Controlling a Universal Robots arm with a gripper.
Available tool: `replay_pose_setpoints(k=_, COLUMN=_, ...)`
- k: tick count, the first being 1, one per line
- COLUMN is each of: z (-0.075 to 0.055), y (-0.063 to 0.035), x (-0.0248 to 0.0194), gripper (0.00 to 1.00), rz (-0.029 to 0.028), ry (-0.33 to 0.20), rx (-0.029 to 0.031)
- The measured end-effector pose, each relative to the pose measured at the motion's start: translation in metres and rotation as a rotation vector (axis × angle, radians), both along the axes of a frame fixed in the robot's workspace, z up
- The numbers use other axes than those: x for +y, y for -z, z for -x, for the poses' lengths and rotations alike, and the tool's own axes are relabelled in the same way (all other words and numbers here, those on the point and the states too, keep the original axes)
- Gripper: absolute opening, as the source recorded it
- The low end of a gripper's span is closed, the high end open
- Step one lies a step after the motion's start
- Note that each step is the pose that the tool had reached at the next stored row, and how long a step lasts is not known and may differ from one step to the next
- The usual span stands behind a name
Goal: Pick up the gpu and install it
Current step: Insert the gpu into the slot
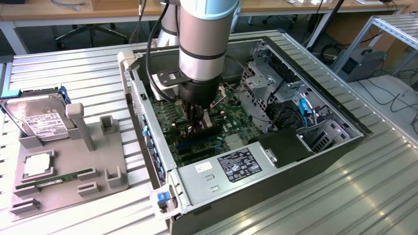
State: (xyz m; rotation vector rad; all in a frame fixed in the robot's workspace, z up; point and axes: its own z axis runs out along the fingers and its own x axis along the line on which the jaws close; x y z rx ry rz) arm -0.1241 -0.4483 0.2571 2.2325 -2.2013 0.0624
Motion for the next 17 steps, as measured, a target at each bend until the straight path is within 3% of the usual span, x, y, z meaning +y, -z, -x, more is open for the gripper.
replay_pose_setpoints(k=17, z=-0.0005, y=0.0048, x=0.0, gripper=0.27, rz=0.0002, ry=0.0, rx=0.0001)
